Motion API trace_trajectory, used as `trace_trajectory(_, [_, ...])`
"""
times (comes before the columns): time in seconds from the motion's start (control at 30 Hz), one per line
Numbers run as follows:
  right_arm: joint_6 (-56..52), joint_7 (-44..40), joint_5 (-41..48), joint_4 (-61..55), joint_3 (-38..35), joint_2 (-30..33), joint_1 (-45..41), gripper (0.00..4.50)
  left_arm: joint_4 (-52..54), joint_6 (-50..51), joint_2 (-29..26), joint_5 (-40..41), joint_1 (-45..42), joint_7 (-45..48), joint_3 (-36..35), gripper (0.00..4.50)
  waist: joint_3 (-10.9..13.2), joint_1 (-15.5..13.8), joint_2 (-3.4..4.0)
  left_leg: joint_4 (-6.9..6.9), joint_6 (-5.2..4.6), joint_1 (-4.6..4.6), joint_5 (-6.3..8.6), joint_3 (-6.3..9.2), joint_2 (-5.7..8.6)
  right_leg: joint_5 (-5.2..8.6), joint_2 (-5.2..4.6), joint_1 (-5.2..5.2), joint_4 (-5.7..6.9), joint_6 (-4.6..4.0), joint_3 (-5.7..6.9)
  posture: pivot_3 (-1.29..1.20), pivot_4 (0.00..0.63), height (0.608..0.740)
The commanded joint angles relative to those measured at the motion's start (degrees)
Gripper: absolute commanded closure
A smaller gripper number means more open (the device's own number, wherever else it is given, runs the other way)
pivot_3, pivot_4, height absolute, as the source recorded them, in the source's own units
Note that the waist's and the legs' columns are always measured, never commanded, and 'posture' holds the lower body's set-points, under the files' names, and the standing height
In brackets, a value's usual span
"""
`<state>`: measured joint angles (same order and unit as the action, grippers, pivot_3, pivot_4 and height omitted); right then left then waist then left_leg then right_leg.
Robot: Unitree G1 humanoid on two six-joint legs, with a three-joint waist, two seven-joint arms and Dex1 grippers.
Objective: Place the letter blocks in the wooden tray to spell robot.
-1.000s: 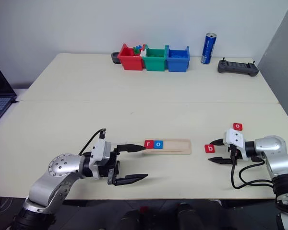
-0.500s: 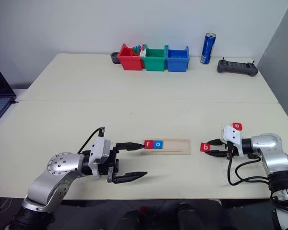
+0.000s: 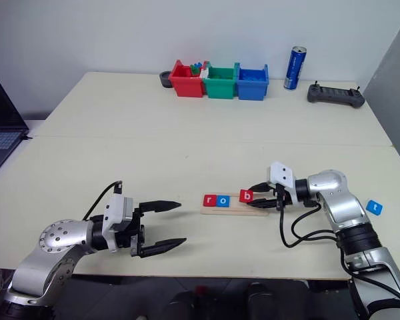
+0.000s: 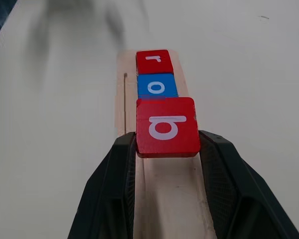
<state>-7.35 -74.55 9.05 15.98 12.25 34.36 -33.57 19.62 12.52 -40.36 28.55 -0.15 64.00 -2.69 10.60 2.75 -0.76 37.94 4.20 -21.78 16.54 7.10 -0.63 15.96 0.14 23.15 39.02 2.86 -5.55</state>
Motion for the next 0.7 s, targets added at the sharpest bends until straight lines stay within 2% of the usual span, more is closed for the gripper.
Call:
trace_trajectory(0.03, [2.9, 0.92, -1.72, 2.13, 0.7, -1.06, -2.21, 3.04, 2.58, 0.44, -0.51, 1.42, 0.01, -0.95, -1.77, 0.0, 0.0, 0.22, 0.0, -0.01, 0.0, 0.01, 0.0, 0.0, -0.01, 0.0, 0.0, 0.01, 0.01, 0.0, 0.01, 0.0, 0.15, 0.74])
trace_trajectory(0.27, [6.35, 1.77, -4.1, 5.67, 2.29, -3.66, -4.12, 3.04, 2.55, 0.64, -0.95, 1.37, -0.28, -1.23, -2.09, 0.0, 0.0, 0.55, 0.01, -0.01, 0.0, 0.02, 0.0, 0.0, -0.02, 0.0, 0.01, 0.02, 0.04, 0.0, 0.01, 0.0, 0.15, 0.74])
trace_trajectory(0.7, [6.92, 0.42, -3.64, 5.06, 3.36, -4.72, -3.9, 3.04, 2.9, 0.82, -1.08, 1.52, 0.1, -1.58, -2.5, 0.0, 0.0, 0.55, 0.01, -0.01, 0.0, 0.02, 0.0, 0.0, -0.02, 0.0, 0.01, 0.02, 0.04, 0.0, 0.01, 0.0, 0.15, 0.74])
